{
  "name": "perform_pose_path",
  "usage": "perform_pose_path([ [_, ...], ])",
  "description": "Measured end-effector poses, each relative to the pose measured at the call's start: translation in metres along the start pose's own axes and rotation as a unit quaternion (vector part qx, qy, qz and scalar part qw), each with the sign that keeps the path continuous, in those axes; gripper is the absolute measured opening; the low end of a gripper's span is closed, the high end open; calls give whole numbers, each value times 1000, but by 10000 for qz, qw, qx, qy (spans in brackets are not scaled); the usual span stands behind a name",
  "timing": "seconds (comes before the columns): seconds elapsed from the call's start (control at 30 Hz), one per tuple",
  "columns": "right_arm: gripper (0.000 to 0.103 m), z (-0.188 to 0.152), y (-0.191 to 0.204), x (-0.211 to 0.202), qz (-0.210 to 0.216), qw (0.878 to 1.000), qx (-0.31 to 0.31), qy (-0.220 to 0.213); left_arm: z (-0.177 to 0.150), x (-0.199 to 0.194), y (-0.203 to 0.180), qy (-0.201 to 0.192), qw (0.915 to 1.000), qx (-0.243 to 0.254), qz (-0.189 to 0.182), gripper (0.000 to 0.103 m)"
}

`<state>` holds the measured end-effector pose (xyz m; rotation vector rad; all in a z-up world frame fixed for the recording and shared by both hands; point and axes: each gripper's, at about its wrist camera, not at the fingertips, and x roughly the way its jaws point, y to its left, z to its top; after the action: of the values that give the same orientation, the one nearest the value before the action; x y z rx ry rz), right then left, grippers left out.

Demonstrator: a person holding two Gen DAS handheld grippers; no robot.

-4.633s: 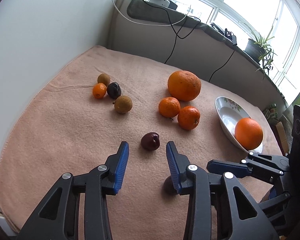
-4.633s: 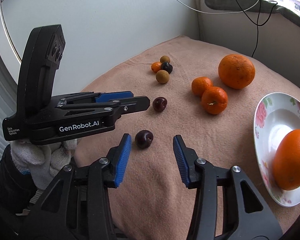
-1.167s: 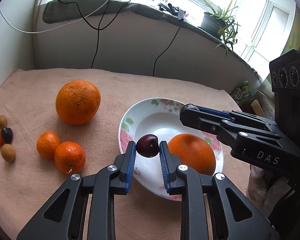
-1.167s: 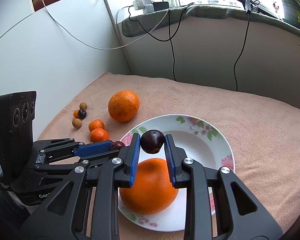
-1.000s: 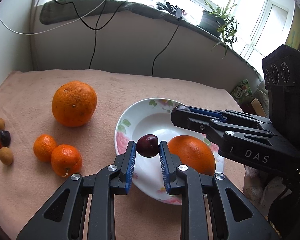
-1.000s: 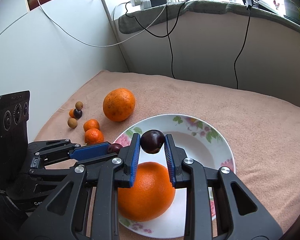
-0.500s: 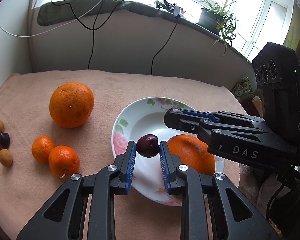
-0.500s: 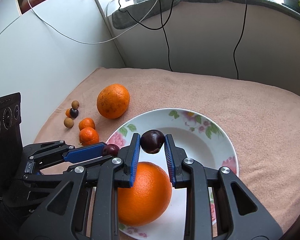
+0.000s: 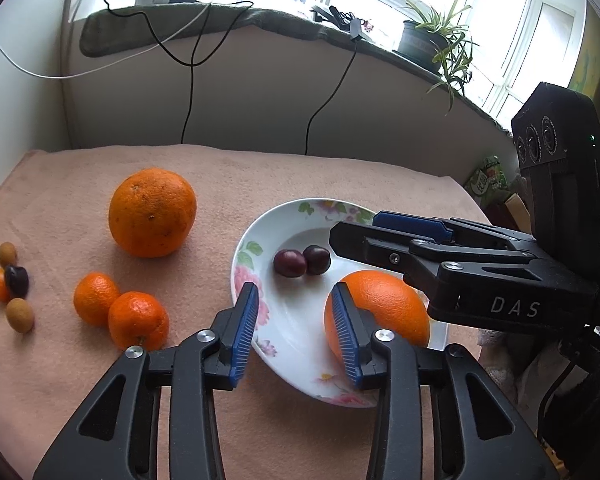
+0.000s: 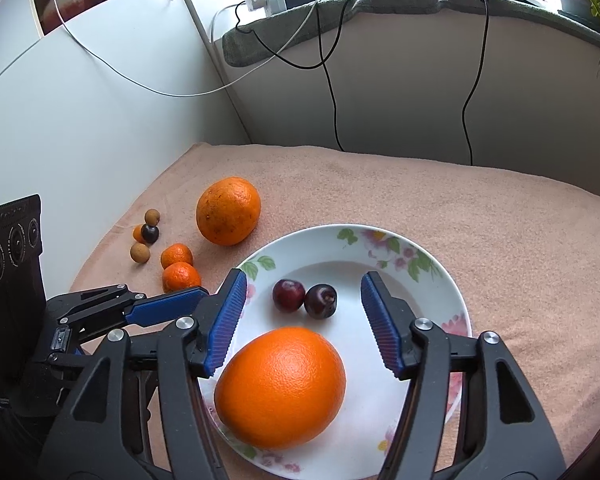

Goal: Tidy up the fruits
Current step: 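Open the left gripper to drop the cherry into the bowl, then move the right tool to the second large orange and close on it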

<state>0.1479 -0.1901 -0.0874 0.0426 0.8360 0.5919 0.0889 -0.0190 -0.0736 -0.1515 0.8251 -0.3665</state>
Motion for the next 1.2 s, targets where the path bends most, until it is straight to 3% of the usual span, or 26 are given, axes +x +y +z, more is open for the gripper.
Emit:
perform_pose_path([
  [0.17, 87, 3, -1, -3, -110, 9999, 89, -77, -1, -6, 1, -118, 9999, 15, 34, 66],
  [0.33, 90, 5, -3, -2, -126, 9997, 206, -29, 0, -9, -1, -191, 9995, 115, 213, 78],
  [1.2, 91, 44, 14, 30, 113, 9990, 337, 273, 15, -14, 62, -238, 9971, -502, 529, 79],
])
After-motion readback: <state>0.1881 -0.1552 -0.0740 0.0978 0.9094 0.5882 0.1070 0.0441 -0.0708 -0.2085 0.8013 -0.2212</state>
